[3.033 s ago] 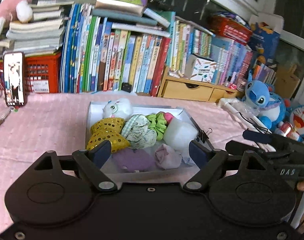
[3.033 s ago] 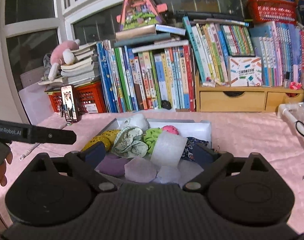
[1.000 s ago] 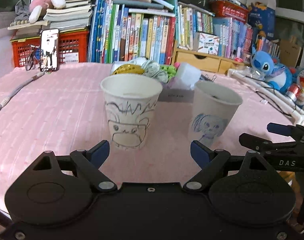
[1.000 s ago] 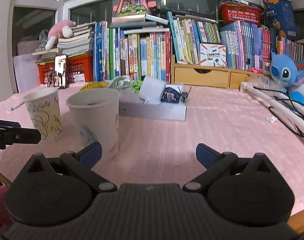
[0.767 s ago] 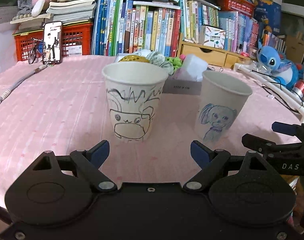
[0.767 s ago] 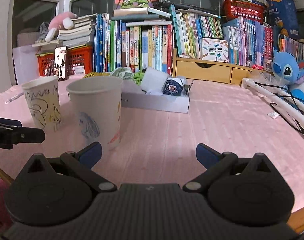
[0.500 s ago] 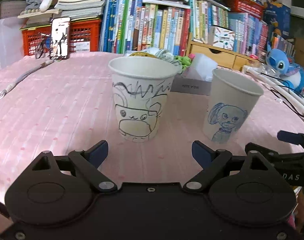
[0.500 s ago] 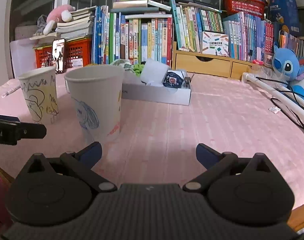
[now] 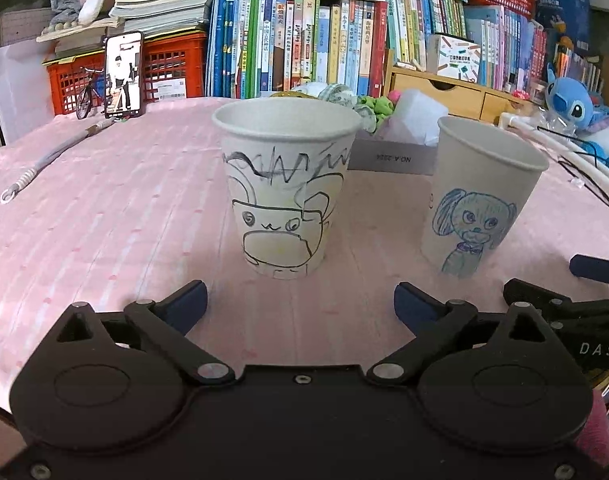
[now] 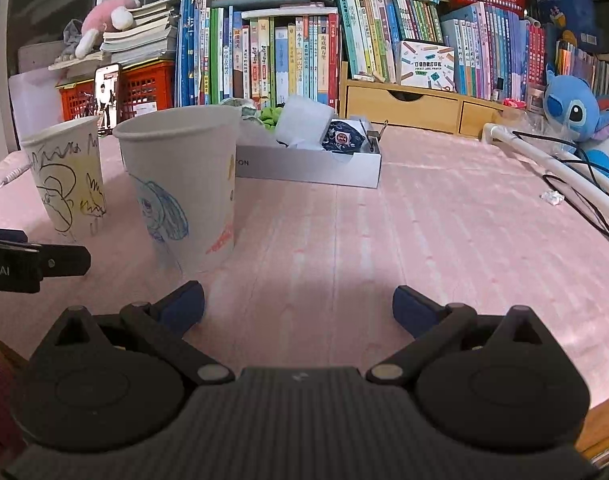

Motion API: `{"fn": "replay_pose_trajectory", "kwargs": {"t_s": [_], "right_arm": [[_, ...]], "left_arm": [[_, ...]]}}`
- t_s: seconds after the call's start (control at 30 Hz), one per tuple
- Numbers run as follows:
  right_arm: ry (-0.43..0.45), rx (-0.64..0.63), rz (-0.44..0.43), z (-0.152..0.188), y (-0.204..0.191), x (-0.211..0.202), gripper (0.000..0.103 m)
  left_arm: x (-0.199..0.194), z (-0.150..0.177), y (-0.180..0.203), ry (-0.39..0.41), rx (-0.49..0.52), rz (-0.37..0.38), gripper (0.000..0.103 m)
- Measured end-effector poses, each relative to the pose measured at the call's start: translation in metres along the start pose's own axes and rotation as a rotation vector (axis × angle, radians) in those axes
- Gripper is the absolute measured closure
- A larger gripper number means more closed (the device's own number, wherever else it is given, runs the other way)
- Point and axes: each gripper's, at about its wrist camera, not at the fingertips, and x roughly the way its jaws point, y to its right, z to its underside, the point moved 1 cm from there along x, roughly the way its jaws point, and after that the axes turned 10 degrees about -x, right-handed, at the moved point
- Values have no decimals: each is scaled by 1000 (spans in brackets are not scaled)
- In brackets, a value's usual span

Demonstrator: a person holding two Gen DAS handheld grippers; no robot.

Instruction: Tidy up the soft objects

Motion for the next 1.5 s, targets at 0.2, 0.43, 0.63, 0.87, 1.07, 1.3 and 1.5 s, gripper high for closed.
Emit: {"fn": "replay_pose_trajectory", "kwargs": {"t_s": [0.2,0.43,0.63,0.87,1.07,1.3,1.5], "right_arm": [[-1,-1,-1,-1,0,0,0],[-2,-2,-2,-1,0,1,0],[-3,-6,-8,-1,0,2,0],[-4,-7,-8,-1,0,2,0],[-7,-11,-15,-1,-1,2,0],[-8,-13,-19,-1,-1,2,0],[-9,-12,-18,-1,-1,2,0]], "left_arm": [[3,2,4,0,26,-14,0],[5,0,3,-3,15,-30,0],[6,-1,5,-14,25,-43,0],[8,-3,7,-21,22,-55,0],[8,-3,7,-22,21,-56,0],[8,-3,7,-21,22,-56,0],[8,-2,7,-19,21,-58,0]]}}
